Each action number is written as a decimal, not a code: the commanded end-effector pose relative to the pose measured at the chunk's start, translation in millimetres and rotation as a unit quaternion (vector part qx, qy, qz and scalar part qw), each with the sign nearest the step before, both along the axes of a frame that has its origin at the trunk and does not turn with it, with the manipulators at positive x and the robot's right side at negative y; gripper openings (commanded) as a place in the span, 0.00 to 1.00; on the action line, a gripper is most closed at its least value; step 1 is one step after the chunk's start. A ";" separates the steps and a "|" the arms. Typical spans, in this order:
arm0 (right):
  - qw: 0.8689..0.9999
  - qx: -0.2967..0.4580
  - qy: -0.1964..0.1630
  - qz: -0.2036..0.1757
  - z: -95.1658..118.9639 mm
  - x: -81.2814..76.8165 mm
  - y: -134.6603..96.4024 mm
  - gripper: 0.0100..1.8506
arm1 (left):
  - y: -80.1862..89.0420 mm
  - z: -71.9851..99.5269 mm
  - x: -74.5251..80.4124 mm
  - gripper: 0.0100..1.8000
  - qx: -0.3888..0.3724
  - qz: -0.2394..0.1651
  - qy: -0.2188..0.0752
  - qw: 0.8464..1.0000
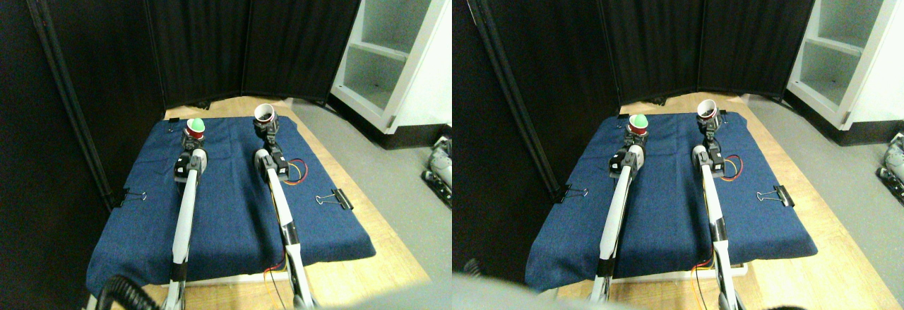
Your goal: Pour (bimanual)
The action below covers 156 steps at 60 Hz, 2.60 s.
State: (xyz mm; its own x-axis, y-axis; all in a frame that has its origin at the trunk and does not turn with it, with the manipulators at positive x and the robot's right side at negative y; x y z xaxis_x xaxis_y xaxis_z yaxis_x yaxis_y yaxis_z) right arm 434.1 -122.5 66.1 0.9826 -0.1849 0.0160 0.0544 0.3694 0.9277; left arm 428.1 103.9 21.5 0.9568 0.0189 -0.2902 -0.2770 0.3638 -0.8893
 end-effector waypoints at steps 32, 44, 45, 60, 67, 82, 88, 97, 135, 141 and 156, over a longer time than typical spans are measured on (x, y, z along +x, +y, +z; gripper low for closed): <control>0.999 0.027 0.012 -0.035 -32.3 7.1 -5.8 0.17 | 15.7 -26.3 12.6 0.18 -0.035 0.052 -0.031 0.998; 0.998 0.043 0.011 -0.039 -40.3 7.9 -7.5 0.17 | 15.8 -30.2 11.7 0.18 -0.037 0.062 -0.034 0.997; 0.998 0.046 0.012 -0.039 -40.9 7.9 -7.6 0.17 | 15.7 -30.4 11.6 0.18 -0.038 0.063 -0.034 0.997; 0.998 0.055 0.020 -0.039 -51.1 6.1 -6.8 0.17 | 14.8 -33.4 11.3 0.18 -0.038 0.068 -0.036 0.996; 0.997 0.059 0.028 -0.042 -56.0 3.6 -7.3 0.17 | 14.4 -33.1 10.2 0.18 -0.044 0.070 -0.033 0.996; 0.997 0.066 0.029 -0.042 -62.4 1.6 -8.8 0.17 | 11.2 -32.6 8.3 0.18 -0.041 0.072 -0.035 0.996; 0.996 0.068 0.029 -0.044 -64.3 0.5 -8.3 0.17 | 9.1 -32.1 6.9 0.18 -0.038 0.073 -0.033 0.996; 0.996 0.074 0.030 -0.049 -66.7 -0.2 -9.1 0.17 | 8.8 -32.0 6.7 0.18 -0.039 0.076 -0.036 0.996; 0.993 0.090 0.051 -0.062 -72.0 3.1 -11.7 0.17 | 8.0 -38.9 7.3 0.18 -0.034 0.096 -0.027 0.994; 0.991 0.094 0.071 -0.061 -70.9 0.9 -13.3 0.18 | 8.0 -39.6 7.1 0.18 -0.032 0.098 -0.026 0.994; 0.990 0.100 0.091 -0.048 -70.7 0.1 -17.6 0.34 | 6.0 -40.9 2.5 0.39 -0.027 0.103 -0.016 0.994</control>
State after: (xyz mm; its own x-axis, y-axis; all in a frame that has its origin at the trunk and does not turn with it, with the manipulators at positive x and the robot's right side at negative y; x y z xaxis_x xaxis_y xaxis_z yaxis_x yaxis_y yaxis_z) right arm 432.0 -139.0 -13.0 0.9357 -0.2657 -0.2322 0.2818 0.1668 0.9449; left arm 430.3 114.7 -23.9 0.9382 0.1989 -0.2832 -0.3294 0.2629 -0.9068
